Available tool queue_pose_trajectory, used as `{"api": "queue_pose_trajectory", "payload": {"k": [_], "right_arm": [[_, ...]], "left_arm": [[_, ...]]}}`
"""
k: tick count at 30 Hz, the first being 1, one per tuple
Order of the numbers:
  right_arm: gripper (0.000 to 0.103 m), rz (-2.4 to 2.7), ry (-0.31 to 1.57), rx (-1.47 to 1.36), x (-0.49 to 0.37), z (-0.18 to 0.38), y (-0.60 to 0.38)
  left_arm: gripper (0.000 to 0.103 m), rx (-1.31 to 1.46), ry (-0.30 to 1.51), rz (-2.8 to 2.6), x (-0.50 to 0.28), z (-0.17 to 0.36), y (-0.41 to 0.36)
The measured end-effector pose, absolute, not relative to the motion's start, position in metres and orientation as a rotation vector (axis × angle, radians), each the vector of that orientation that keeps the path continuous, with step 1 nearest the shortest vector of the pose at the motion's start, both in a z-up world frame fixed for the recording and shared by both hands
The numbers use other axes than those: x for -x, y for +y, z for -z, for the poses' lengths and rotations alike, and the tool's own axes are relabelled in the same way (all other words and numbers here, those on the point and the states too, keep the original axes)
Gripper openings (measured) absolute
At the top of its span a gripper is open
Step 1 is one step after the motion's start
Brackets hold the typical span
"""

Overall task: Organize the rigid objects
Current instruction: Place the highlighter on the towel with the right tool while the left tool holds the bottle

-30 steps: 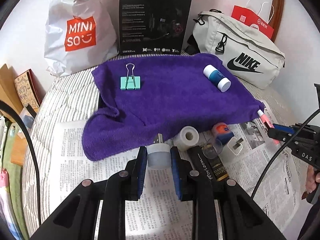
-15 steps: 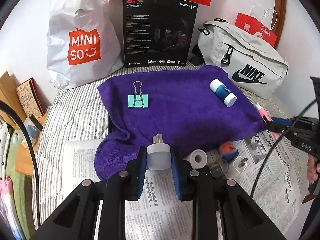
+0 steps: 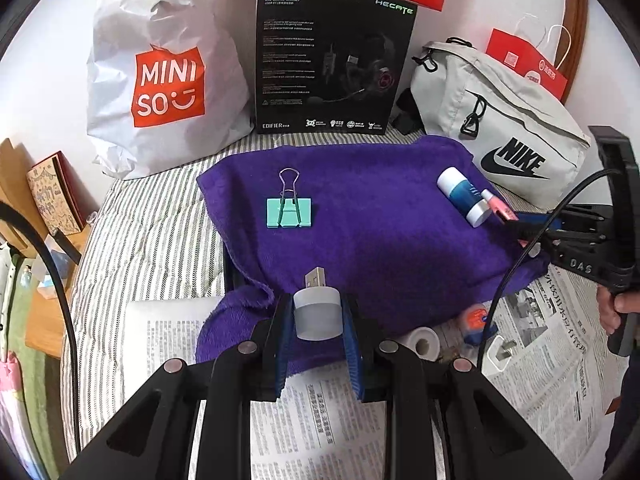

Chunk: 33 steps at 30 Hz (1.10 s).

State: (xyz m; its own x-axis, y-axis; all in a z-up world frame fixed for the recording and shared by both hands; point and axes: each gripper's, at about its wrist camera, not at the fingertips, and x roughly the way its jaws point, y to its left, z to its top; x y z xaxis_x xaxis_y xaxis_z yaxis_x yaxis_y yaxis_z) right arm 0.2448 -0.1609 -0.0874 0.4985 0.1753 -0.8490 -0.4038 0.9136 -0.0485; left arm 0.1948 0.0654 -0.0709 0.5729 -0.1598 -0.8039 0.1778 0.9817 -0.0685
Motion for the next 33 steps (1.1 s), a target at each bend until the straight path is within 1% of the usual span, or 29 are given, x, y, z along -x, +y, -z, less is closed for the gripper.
{"api": "queue_pose_trajectory", "payload": {"k": [9, 25, 27, 29, 30, 31, 32, 33], "right_arm": [[0.016, -0.36, 1.048, 0.283, -0.257, 0.118, -0.159], [0.017, -0.37, 1.056, 0.264, -0.259, 0.13, -0.163], [0.021, -0.361, 1.058, 0.26, -0.259, 0.13, -0.164], [0.035, -0.337, 1.06, 0.25, -0.259, 0.127, -0.169], [0.038, -0.337, 1.059, 0.243, -0.259, 0.126, -0.171], [0.043, -0.341, 1.053, 0.233, -0.257, 0.123, -0.173], [0.046, -0.344, 1.047, 0.227, -0.254, 0.121, -0.174], [0.047, -0.346, 1.041, 0.223, -0.252, 0.119, -0.175]], "left_arm": [[0.023, -0.007, 0.96, 0.2, -0.211, 0.081, 0.067], [0.023, -0.006, 0.989, 0.177, -0.239, 0.096, 0.066], [0.023, -0.011, 0.993, 0.177, -0.241, 0.098, 0.066], [0.023, -0.015, 0.998, 0.168, -0.244, 0.099, 0.067], [0.023, -0.011, 1.0, 0.169, -0.246, 0.1, 0.068], [0.023, -0.009, 1.0, 0.167, -0.249, 0.101, 0.068], [0.023, -0.009, 1.004, 0.165, -0.251, 0.102, 0.068], [0.023, -0.01, 1.007, 0.162, -0.254, 0.103, 0.068]]}}
